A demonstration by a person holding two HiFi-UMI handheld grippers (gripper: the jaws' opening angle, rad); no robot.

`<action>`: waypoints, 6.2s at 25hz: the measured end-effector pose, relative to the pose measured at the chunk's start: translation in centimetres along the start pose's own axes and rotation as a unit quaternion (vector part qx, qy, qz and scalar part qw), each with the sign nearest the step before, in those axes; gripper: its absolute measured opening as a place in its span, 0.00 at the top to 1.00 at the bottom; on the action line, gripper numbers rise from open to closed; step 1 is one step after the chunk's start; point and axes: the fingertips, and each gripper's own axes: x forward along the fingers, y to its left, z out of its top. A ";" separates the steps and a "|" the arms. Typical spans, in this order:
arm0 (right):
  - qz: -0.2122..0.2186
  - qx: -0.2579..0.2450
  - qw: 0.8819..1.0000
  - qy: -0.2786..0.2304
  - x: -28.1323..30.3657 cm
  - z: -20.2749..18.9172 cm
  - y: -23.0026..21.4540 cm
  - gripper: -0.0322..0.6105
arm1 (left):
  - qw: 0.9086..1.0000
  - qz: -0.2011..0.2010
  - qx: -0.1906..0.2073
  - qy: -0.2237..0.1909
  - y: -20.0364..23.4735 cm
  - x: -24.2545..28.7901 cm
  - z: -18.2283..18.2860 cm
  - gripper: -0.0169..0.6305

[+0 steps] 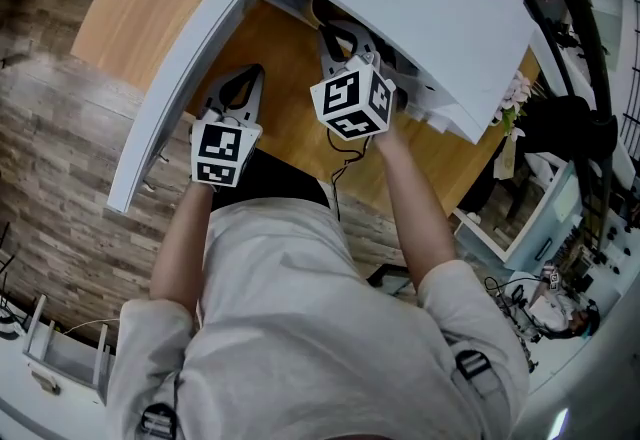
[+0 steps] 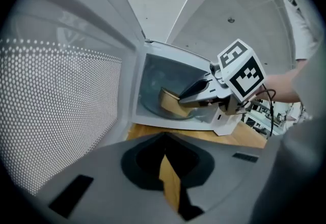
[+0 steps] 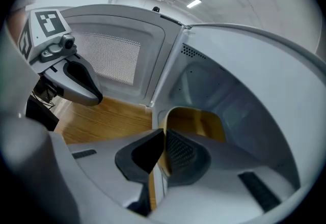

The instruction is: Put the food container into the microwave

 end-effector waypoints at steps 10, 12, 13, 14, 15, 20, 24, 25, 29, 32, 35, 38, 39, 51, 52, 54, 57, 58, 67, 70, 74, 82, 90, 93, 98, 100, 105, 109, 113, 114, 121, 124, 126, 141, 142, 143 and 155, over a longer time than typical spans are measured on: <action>-0.017 -0.003 1.000 0.022 1.3 -0.6 -0.7 0.92 | 1.000 -0.001 -0.001 0.008 0.3 -0.5 -0.3 0.96; -0.022 -0.009 0.999 0.027 1.5 -0.8 -0.9 0.92 | 1.000 0.000 -0.001 0.010 0.4 -0.6 -0.4 0.96; -0.025 -0.011 0.999 0.029 1.6 -0.9 -1.1 0.92 | 1.000 0.000 -0.001 0.010 0.5 -0.7 -0.5 0.96; -0.027 -0.012 0.999 0.031 1.7 -0.9 -1.2 0.92 | 1.000 0.000 -0.001 0.011 0.6 -0.8 -0.5 0.96; -0.029 -0.012 0.999 0.032 1.8 -1.0 -1.3 0.92 | 1.000 0.000 -0.001 0.011 0.6 -0.8 -0.6 0.96; -0.034 -0.008 0.999 0.041 1.9 -1.3 -1.8 0.91 | 1.000 -0.003 -0.001 0.014 0.4 -1.1 -0.9 0.96; -0.038 -0.010 0.998 0.048 2.0 -1.5 -1.8 0.91 | 1.000 -0.005 -0.001 0.015 0.3 -1.0 -0.9 0.96; -0.039 -0.010 0.998 0.049 2.1 -1.5 -1.8 0.91 | 1.000 -0.005 -0.001 0.015 0.3 -1.0 -0.9 0.96; -0.045 -0.010 0.998 0.052 2.0 -1.6 -1.9 0.91 | 1.000 -0.005 0.002 0.018 0.3 -1.1 -0.9 0.96; -0.051 -0.010 0.997 0.055 2.0 -1.7 -1.9 0.91 | 1.000 -0.006 0.004 0.018 0.3 -1.2 -0.9 0.96; -0.061 -0.011 0.996 0.060 2.1 -1.8 -2.1 0.90 | 1.000 -0.007 0.005 0.020 0.3 -1.3 -1.0 0.96; -0.065 -0.008 0.996 0.063 2.1 -1.9 -2.1 0.86 | 1.000 -0.008 0.007 0.020 0.1 -1.4 -1.0 0.96; -0.066 -0.006 0.996 0.063 2.1 -2.0 -2.1 0.82 | 1.000 -0.009 0.007 0.020 0.1 -1.4 -1.0 0.96; -0.073 0.019 0.996 0.039 0.6 -1.2 -0.4 0.72 | 1.000 -0.015 0.007 0.021 -0.4 -1.7 -1.3 0.96; -0.072 0.027 0.996 0.036 0.4 -1.2 -0.3 0.72 | 1.000 -0.015 0.007 0.021 -0.5 -1.7 -1.2 0.96; -0.070 0.045 0.996 0.029 0.0 -1.1 -0.1 0.72 | 1.000 -0.018 0.008 0.019 -0.7 -1.6 -1.0 0.96; -0.074 0.067 0.995 0.016 -0.9 -0.8 0.0 0.72 | 0.999 -0.027 0.014 0.020 -1.3 -1.5 -0.7 0.96; -0.076 0.072 0.994 0.011 -1.2 -0.7 0.0 0.73 | 0.999 -0.030 0.016 0.020 -1.5 -1.5 -0.6 0.96; -0.085 0.168 0.982 -0.019 -3.8 -0.9 0.6 0.79 | 0.998 -0.055 0.036 0.017 -2.5 -0.9 1.3 0.96; -0.094 0.195 0.976 -0.017 -4.4 -1.3 1.2 0.83 | 0.996 -0.065 0.059 0.015 -3.1 -0.8 2.0 0.96; -0.116 0.252 0.961 -0.022 -5.2 -2.3 2.0 0.94 | 0.997 -0.072 0.026 0.021 -2.7 -0.7 1.9 0.96; -0.140 0.366 0.920 -0.007 -6.3 -5.8 3.8 0.94 | 0.993 -0.104 0.012 0.046 -3.9 -0.3 2.1 0.96; -0.141 0.417 0.898 -0.007 -9.6 -8.9 6.7 0.94 | 0.992 -0.116 0.027 0.047 -6.2 -0.7 2.0 0.96; -0.148 0.423 0.894 -0.018 -10.9 -9.6 6.8 0.94 | 0.993 -0.110 0.027 0.046 -6.5 -0.4 2.3 0.96; -0.166 0.430 0.887 -0.041 -13.9 -10.9 6.8 0.95 | 0.993 -0.111 0.031 0.039 -8.4 -0.5 2.5 0.96; -0.171 0.433 0.884 -0.045 -14.9 -11.4 7.0 0.95 | 0.992 -0.114 0.038 0.034 -9.2 -0.8 2.8 0.96; -0.186 0.426 0.883 -0.061 -17.4 -11.6 7.3 0.95 | 0.989 -0.131 0.066 0.026 -11.6 -1.7 3.9 0.96; -0.203 0.431 0.876 -0.077 -19.1 -11.6 6.7 0.95 | 0.987 -0.142 0.075 0.013 -13.6 -2.1 5.4 0.96; -0.219 0.430 0.871 -0.096 -20.6 -10.9 5.6 0.95 | 0.984 -0.159 0.078 0.006 -15.0 -2.6 6.6 0.96; -0.223 0.430 0.869 -0.100 -21.0 -10.7 5.4 0.95 | 0.984 -0.163 0.078 0.003 -15.2 -2.7 7.0 0.96; -0.266 0.421 0.855 -0.144 -24.8 -8.7 1.9 0.95 | 0.979 -0.183 0.085 -0.037 -17.4 -3.8 11.1 0.96; -0.288 0.406 0.852 -0.166 -26.6 -7.1 -0.4 0.95 | 0.975 -0.190 0.093 -0.065 -18.0 -4.3 14.0 0.96; -0.304 0.399 0.846 -0.178 -28.0 -6.3 -1.7 0.95 | 0.974 -0.189 0.096 -0.080 -18.2 -4.7 15.7 0.96; -0.376 0.351 0.824 -0.237 -35.1 -1.7 -6.8 0.95 | 0.964 -0.191 0.081 -0.167 -18.8 -7.8 23.4 0.96; -0.378 0.346 0.825 -0.239 -35.2 -1.4 -7.0 0.95 | 0.963 -0.189 0.087 -0.173 -18.8 -8.0 23.7 0.96; -0.379 0.342 0.825 -0.241 -35.3 -1.2 -7.1 0.95 | 0.962 -0.186 0.091 -0.177 -18.8 -8.1 24.0 0.96; -0.379 0.336 0.826 -0.249 -35.5 -0.1 -7.7 0.95 | 0.961 -0.176 0.104 -0.188 -18.4 -8.1 24.7 0.96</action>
